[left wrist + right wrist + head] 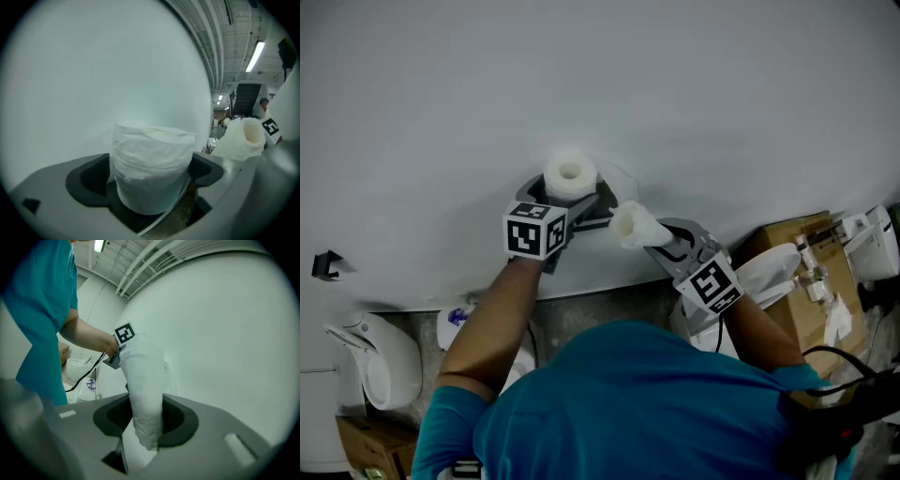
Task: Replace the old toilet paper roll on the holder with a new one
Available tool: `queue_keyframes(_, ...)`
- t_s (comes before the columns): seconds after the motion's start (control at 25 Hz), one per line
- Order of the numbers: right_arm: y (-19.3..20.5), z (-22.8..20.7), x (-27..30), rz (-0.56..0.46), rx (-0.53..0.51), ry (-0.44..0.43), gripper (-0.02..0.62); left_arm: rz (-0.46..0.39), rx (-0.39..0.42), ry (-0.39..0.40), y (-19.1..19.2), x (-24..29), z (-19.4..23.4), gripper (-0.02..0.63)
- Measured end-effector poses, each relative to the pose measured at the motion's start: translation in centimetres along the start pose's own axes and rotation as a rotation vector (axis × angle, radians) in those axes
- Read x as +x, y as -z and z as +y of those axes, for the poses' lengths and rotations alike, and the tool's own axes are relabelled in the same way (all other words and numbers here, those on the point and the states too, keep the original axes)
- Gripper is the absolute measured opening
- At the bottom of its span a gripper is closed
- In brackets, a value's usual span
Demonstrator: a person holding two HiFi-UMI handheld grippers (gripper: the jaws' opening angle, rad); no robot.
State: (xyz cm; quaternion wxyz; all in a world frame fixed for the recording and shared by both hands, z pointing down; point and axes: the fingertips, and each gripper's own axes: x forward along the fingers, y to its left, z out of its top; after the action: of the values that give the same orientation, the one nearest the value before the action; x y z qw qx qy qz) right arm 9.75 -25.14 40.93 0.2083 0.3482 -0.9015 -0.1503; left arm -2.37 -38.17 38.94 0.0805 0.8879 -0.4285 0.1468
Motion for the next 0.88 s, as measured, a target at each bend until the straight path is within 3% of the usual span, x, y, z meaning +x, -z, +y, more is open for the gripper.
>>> queue_keyframes(0.12, 0.6, -0.6, -0.4, 0.0, 0.006, 0.004, 0.141, 0.041, 0.043, -0.037, 0.6, 1.1, 0.3, 0.495)
queue_keyframes(0.4, 0.7, -1.6, -1.3, 0.0, 0.018, 0.014, 0.141, 0.021, 0.159, -0.07, 0.2, 0.5, 0.4, 0.462)
queue_keyframes(0.64, 1.6, -4.3, -3.9, -0.015, 0.017, 0.045, 0.141, 0.007, 0.418, -0.099, -1.7, 0.8, -4.8, 0.46)
queue_keyframes(0.88, 2.0, -6.9, -6.4, -0.016, 0.024, 0.102, 0.14, 0.015, 0.674, -0.094, -1.0, 1.0, -10.8, 0.459)
